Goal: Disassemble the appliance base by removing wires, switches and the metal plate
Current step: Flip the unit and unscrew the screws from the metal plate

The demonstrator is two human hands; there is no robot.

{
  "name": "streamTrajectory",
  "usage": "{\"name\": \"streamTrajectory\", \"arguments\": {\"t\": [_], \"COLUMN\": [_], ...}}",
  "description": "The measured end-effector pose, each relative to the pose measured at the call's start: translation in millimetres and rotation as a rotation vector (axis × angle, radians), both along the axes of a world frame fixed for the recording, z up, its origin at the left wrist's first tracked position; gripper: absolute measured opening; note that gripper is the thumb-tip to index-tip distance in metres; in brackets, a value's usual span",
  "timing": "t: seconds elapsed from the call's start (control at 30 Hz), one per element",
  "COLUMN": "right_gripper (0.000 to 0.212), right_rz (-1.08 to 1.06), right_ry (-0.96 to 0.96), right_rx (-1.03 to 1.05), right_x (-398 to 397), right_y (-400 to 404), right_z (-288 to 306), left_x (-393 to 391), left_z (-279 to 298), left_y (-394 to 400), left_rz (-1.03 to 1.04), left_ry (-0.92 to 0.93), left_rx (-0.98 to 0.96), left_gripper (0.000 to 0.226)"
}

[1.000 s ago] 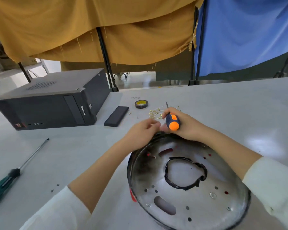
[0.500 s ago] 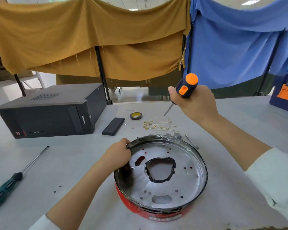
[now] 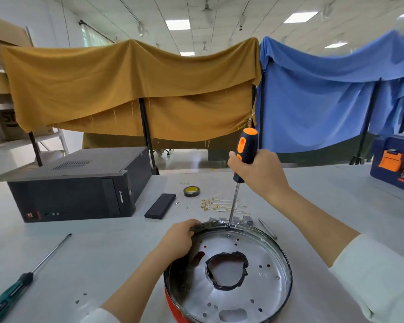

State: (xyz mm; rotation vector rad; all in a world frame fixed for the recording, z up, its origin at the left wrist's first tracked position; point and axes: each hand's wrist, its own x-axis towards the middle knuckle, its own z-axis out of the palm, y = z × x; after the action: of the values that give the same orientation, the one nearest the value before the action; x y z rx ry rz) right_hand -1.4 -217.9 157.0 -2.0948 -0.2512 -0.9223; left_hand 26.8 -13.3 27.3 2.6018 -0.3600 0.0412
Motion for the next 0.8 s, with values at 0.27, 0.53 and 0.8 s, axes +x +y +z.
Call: {"name": "streamTrajectory", "arguments": {"t": [0.27, 0.53, 0.8], "right_gripper": [0.04, 0.041, 0.035], "right_rz": [-0.007, -0.013, -0.073], "right_ry": [0.074, 0.099, 0.206], "right_rx": [-0.007, 0.04, 0.03], "right_x": [7.5, 10.9, 11.5], "right_y": [4.1, 4.3, 13.6], "right_z": [-16.1, -25.8, -19.7], "left_x": [-3.2, -2.5, -2.3], "left_z": [-5.6, -7.4, -8.5], "left_y": [-1.3, -1.8, -2.6], "left_rz": [0.025, 0.034, 0.051], "left_ry": [-0.042, -0.049, -0.043], "left_rx": [-0.015, -0.002, 0.0], "left_gripper": [0.044, 0.042, 0.043]}}
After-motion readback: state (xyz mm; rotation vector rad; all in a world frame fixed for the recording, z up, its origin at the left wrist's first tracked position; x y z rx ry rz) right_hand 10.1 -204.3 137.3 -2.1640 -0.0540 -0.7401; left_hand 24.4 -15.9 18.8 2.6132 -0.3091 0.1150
